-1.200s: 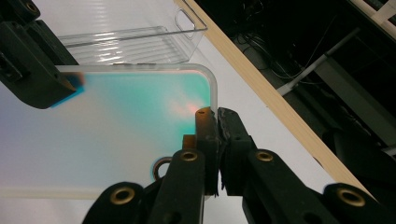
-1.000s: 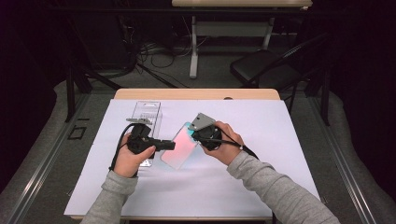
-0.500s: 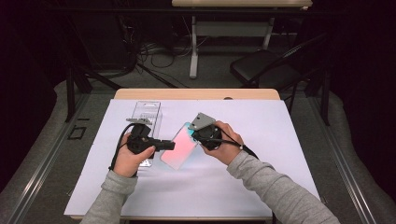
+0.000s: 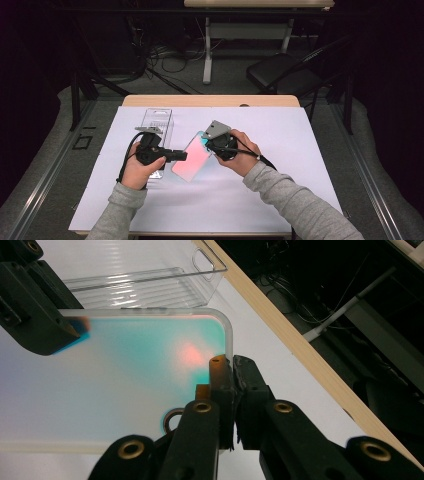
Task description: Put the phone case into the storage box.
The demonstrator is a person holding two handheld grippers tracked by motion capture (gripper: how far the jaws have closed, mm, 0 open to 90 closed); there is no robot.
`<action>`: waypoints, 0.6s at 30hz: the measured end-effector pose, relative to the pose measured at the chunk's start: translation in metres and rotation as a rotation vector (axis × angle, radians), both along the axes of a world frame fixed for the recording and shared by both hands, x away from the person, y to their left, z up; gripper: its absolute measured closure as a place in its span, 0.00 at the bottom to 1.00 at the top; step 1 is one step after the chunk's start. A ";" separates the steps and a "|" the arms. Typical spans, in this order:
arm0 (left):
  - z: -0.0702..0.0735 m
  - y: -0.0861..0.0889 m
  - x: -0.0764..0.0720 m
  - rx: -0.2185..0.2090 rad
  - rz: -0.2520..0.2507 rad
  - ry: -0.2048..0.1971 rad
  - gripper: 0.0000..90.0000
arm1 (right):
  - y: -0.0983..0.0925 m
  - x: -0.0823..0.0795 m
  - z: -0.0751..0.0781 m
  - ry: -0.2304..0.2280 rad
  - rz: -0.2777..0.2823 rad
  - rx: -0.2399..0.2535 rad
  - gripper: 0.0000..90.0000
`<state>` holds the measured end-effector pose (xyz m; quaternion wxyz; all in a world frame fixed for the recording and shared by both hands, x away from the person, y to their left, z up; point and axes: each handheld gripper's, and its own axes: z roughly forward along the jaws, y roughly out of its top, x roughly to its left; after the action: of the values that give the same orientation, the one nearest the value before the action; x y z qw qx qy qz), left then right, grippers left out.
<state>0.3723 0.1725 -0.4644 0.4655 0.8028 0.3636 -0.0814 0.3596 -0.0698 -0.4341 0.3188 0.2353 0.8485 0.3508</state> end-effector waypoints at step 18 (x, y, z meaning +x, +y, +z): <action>0.002 0.001 -0.001 -0.006 0.005 -0.008 0.91 | 0.000 0.000 0.001 -0.002 0.004 0.010 0.97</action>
<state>0.3710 0.1736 -0.4626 0.4697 0.8006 0.3637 -0.0783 0.3599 -0.0703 -0.4332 0.3177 0.2350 0.8468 0.3561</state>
